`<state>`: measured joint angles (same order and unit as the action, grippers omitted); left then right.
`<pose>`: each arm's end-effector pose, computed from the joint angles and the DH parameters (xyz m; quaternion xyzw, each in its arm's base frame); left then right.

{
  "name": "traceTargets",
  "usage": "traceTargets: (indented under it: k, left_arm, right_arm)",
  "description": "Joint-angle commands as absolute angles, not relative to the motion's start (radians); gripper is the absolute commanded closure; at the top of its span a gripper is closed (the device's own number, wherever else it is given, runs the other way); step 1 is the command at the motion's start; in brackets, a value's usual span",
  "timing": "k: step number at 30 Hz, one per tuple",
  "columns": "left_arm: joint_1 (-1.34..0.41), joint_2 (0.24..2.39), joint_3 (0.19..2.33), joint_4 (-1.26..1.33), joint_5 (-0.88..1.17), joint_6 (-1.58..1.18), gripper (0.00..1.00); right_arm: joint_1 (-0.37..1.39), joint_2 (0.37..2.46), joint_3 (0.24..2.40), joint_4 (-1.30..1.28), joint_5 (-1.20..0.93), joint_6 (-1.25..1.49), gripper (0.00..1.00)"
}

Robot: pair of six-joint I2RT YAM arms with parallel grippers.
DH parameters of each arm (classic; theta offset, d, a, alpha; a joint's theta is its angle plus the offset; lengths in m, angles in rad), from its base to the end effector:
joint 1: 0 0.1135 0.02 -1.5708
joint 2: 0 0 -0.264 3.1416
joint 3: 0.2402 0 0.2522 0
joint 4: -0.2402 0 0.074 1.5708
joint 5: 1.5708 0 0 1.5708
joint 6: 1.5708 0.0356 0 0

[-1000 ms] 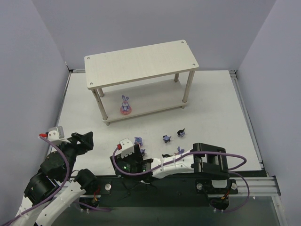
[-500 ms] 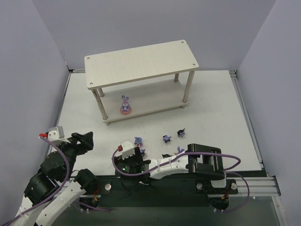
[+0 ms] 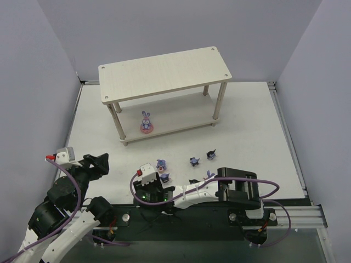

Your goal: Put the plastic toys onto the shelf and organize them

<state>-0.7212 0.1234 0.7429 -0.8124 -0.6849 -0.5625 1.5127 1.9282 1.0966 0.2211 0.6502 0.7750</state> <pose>0.0316 0.0022 0.3176 -0.1552 0.7417 -0.1509 0.6348 0.0451 0.4036 0.1615 -0.1654 0.8371 0.2811 0.4391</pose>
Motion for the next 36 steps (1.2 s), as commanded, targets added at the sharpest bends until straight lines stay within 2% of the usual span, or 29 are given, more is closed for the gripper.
traceTargets:
  k: [1,2,5,8,15,22,36]
  left_arm:
    - [-0.727,0.124,0.744,-0.799,-0.701,-0.538,0.19]
    - [-0.727,0.126,0.742,-0.799,-0.701,-0.537,0.19]
    - [-0.727,0.127,0.744,-0.799,-0.701,-0.537,0.19]
    - [-0.727,0.127,0.744,-0.801,-0.701,-0.537,0.19]
    - [-0.727,0.124,0.742,-0.801,-0.704,-0.537,0.19]
    - [-0.727,0.120,0.744,-0.804,-0.707,-0.540,0.19]
    - [-0.729,0.130,0.739,-0.799,-0.692,-0.541,0.19]
  right_arm:
    - [1.509,1.919,1.112,0.242,0.706,0.764,0.57]
    - [1.509,1.908,1.106,0.244,0.713,0.762,0.62]
    - [1.511,1.882,1.101,0.247,0.719,0.738,0.71]
    - [1.512,1.833,1.100,0.244,0.715,0.704,0.74]
    - [1.493,1.672,1.152,0.146,0.635,0.627,0.75]
    - [1.370,1.557,1.193,0.041,0.486,0.620,0.76]
    - [1.088,1.606,1.256,0.031,0.351,0.445,0.75]
